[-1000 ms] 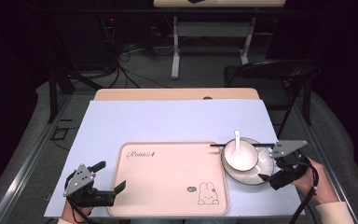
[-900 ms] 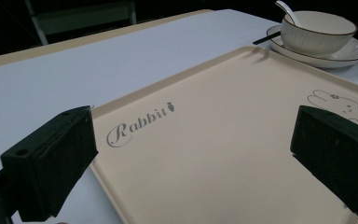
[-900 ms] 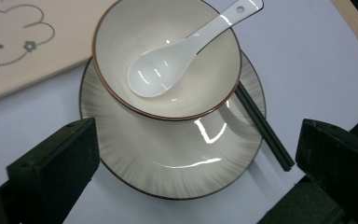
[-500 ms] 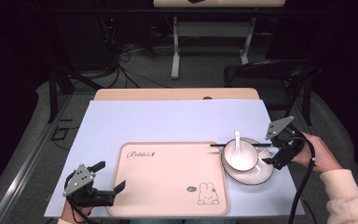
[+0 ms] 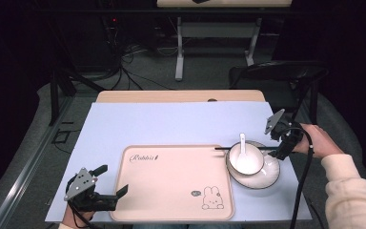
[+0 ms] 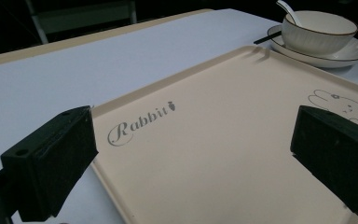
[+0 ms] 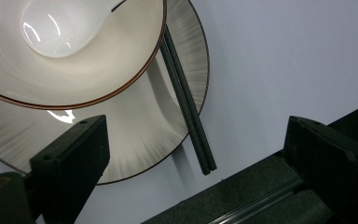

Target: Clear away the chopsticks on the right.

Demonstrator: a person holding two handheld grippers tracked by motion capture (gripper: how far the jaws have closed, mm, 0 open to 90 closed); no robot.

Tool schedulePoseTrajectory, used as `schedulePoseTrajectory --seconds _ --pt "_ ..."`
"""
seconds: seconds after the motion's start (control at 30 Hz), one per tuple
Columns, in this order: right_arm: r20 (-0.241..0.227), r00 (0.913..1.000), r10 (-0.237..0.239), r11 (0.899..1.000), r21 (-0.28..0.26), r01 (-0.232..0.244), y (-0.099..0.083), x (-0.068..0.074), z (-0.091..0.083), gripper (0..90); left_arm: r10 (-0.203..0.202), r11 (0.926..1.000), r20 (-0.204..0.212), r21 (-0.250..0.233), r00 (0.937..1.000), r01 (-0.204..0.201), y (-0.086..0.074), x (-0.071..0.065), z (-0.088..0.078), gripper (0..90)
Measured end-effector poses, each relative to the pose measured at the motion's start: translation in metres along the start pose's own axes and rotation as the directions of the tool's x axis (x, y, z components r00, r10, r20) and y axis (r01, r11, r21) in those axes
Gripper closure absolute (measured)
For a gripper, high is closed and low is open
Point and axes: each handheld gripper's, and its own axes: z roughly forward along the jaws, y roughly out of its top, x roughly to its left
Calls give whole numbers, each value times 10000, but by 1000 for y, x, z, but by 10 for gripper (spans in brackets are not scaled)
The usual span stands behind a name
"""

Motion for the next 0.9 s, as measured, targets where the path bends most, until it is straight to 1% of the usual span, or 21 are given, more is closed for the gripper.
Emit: schedulePoseTrajectory --seconds 0.07,0.1,0.17,0.23,0.27,0.3,0.33,0.47,0.5,0.53,0.57,0.6,0.63,0.67,0.7,0.73,0.77,0.8,0.83,0.87,0.9 --pt "159 9992 -369 9989 310 364 2 0 5 138 -1 10000 2 -1 10000 1 0 0 0 1" --pt "240 9984 -519 9973 537 506 4 1 7 147 -10 10000 -14 -11 10000 10 0 0 0 1" --pt "370 9953 -891 9936 731 862 7 1 12 185 -22 10000 -52 11 10000 22 0 0 0 1" --pt "294 9951 -942 9916 912 912 9 4 17 217 -40 10000 -63 15 10000 41 0 0 0 1" --pt "292 9922 -1208 9885 952 1176 10 3 20 237 -43 10000 -66 8 10000 43 0 0 0 1" --pt "182 9946 -1025 9880 1182 996 10 5 22 258 -44 10000 -64 9 10000 44 0 0 0 1" --pt "89 9934 -1140 9860 1235 1120 10 4 25 275 -37 10000 -64 14 10000 37 0 0 0 1" --pt "146 9890 -1473 9796 1403 1439 11 6 33 403 -17 10000 -91 10 10000 17 0 1 -1 1" --pt "62 9884 -1518 9797 1331 1496 12 7 35 431 -18 10000 -69 16 10000 18 0 1 0 1" --pt "-12 9868 -1617 9767 1427 1602 13 8 37 453 -15 10000 -78 32 10000 16 0 1 0 1" --pt "-12 9868 -1617 9767 1427 1602 13 8 37 453 -15 10000 -78 32 10000 16 0 1 0 0" --pt "39 9825 -1864 9723 1439 1839 13 9 39 488 -8 10000 -93 63 10000 9 0 1 0 0" --pt "-143 9826 -1850 9704 1551 1849 14 11 43 546 -7 10000 -93 85 10000 8 0 1 0 0" --pt "-90 9803 -1975 9689 1505 1966 14 11 45 573 11 10000 -112 92 9999 -10 0 1 0 1" --pt "-32 9803 -1974 9661 1688 1951 15 11 45 605 -3 10000 -110 72 9999 4 0 1 0 1" --pt "-175 9777 -2091 9638 1653 2091 15 10 46 618 -13 10000 -113 70 9999 14 0 1 0 1" --pt "-98 9806 -1957 9649 1768 1943 16 12 48 644 -27 10000 -107 62 9999 28 0 1 0 1" --pt "-270 9765 -2137 9590 1849 2150 17 10 48 656 -22 10000 -107 62 9999 23 0 1 0 1" --pt "-251 9783 -2058 9610 1835 2069 17 12 50 661 -16 10000 -105 67 9999 16 0 1 0 1" --pt "-241 9778 -2083 9559 2067 2087 18 12 50 672 -7 10000 -110 78 9999 8 0 1 0 1" --pt "-241 9778 -2083 9559 2067 2087 18 12 50 672 -7 10000 -110 78 9999 8 0 1 0 0"
